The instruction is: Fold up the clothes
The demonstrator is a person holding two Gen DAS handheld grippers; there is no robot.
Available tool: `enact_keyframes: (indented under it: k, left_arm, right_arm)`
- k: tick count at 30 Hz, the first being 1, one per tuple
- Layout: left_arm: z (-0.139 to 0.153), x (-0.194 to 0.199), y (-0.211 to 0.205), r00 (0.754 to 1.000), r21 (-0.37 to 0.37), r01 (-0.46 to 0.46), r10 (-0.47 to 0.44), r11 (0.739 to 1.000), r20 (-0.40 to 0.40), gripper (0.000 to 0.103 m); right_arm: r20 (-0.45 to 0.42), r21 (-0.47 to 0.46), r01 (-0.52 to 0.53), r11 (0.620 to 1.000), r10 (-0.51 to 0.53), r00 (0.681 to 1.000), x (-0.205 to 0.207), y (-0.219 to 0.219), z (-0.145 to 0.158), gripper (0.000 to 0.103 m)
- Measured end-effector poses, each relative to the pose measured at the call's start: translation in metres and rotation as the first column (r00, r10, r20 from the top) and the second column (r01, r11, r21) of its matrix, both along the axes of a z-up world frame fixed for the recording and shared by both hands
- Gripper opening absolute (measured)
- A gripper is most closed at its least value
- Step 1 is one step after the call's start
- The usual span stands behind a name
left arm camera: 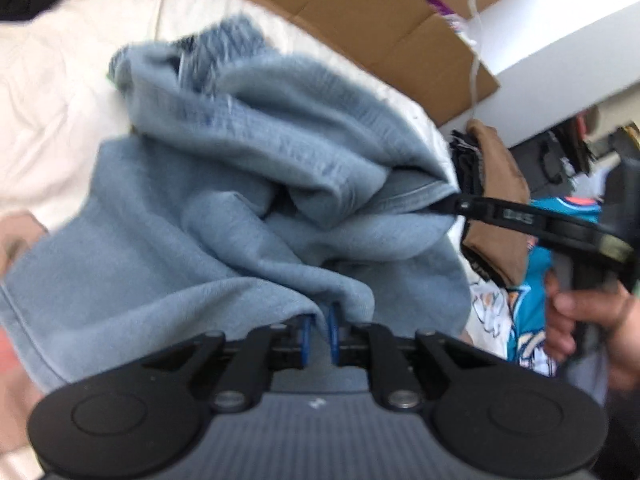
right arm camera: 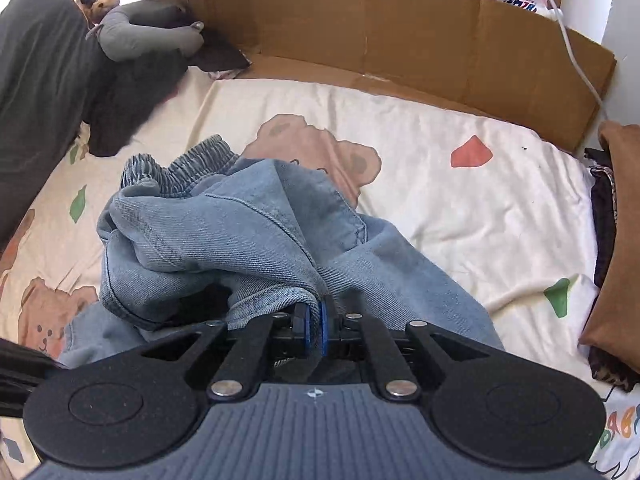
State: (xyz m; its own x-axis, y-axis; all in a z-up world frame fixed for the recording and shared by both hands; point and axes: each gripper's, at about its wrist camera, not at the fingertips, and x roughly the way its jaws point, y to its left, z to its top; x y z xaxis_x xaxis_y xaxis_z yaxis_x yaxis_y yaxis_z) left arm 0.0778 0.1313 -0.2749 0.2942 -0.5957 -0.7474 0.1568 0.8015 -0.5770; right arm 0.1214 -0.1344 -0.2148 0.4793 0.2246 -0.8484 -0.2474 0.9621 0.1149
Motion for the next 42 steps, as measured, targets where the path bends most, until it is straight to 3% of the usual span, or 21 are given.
enact_keyframes:
  k: [2, 14, 18, 22, 27, 31, 35, 42]
  left_arm:
    - [0.005, -0.001, 0.017, 1.000, 0.002, -0.009, 0.009, 1.000, 0.018, 0.026]
    - [0.032, 0.025, 0.070, 0.994, -0.085, -0.107, 0.109, 0.991, 0.027, 0.027]
    - [0.042, 0.023, 0.086, 0.995, -0.100, -0.096, 0.099, 0.990, 0.022, 0.036]
    - [0.048, 0.011, 0.092, 0.998, -0.097, -0.047, 0.051, 0.994, 0.043, 0.052]
    - [0.042, 0.011, 0.097, 0.998, -0.033, -0.044, 0.045, 0.998, 0.035, 0.052]
    - [0.026, 0.029, 0.107, 0.988, -0.026, -0.149, 0.149, 0.989, 0.036, 0.052]
    - [0.007, 0.054, 0.117, 0.958, -0.053, -0.283, 0.284, 0.958, 0.025, 0.052]
    - [-0.012, 0.089, 0.129, 0.918, -0.120, -0.394, 0.397, 0.911, 0.001, 0.052]
  right_arm:
    - [-0.002, -0.009, -0.012, 1.000, 0.012, 1.000, 0.000, 0.000, -0.001, 0.004]
    - [-0.020, -0.058, -0.038, 0.998, 0.037, 0.999, 0.005, 0.005, -0.003, 0.004]
    - [-0.023, -0.069, -0.035, 0.997, 0.033, 0.999, 0.007, 0.002, -0.007, 0.004]
    - [-0.029, -0.082, -0.020, 0.996, 0.018, 0.999, 0.012, -0.001, -0.012, 0.004]
    - [-0.037, -0.083, -0.010, 0.997, 0.007, 0.999, 0.017, -0.005, -0.016, 0.004]
    - [-0.040, -0.088, -0.023, 0.996, 0.019, 0.999, 0.017, -0.005, -0.017, 0.004]
    - [-0.046, -0.091, -0.027, 0.995, 0.023, 0.999, 0.017, -0.007, -0.018, 0.004]
    - [-0.054, -0.099, -0.036, 0.994, 0.031, 0.998, 0.020, -0.006, -0.019, 0.004]
